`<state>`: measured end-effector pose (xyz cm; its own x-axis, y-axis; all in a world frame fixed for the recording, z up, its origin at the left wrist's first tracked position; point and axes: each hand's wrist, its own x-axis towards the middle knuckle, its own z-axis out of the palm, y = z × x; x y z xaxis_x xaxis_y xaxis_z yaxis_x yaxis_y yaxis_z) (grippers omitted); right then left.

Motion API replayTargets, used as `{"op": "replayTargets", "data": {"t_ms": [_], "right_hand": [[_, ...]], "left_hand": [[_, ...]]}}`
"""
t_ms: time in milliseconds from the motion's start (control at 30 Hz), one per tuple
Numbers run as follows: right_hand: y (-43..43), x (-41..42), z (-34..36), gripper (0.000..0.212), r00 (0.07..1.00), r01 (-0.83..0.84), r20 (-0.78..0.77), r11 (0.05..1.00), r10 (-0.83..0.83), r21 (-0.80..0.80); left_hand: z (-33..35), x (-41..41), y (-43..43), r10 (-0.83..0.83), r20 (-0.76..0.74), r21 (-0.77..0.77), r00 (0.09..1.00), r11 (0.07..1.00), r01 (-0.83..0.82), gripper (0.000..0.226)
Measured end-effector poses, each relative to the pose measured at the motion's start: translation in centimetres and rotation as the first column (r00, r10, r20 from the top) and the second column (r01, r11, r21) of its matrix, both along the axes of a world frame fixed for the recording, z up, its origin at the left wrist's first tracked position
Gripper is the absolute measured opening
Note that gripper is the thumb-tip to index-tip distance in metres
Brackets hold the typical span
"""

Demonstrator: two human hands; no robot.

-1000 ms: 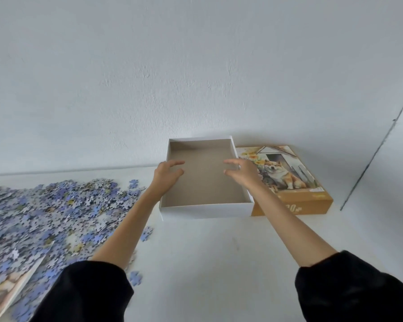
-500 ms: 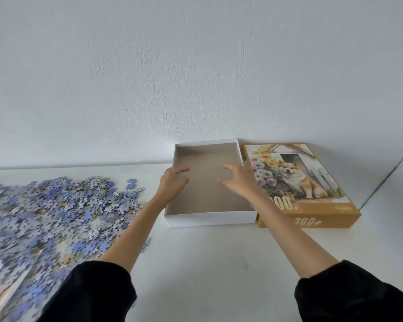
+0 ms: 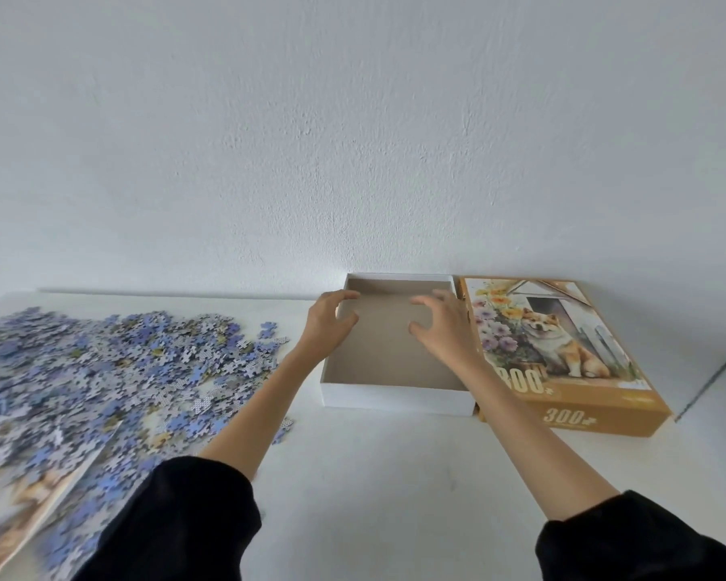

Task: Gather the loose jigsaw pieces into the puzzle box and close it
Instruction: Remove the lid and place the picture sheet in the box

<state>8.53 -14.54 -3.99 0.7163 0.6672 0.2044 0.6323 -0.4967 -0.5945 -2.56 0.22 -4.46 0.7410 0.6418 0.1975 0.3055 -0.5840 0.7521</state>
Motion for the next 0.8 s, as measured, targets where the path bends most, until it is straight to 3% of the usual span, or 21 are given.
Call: {"op": "replayTargets", "data": {"t_ms": [467, 800], "right_hand": [[8.1, -9.4, 2.4, 0.039, 0.980, -0.197, 0.021, 0.973, 0.196, 0.124], [18.3, -22.1, 1.0, 0.040, 0.953, -0.296, -0.027, 0.947, 0.302, 0.127]], "left_hand": [[3.1, -11.9, 5.3, 0.149, 0.060, 0.098, 0.987, 0.983, -0.154, 0.027], [2.8, -25.1, 15.1, 0.201, -0.054, 0.146, 0.978, 0.971, -0.191, 0.029]]}}
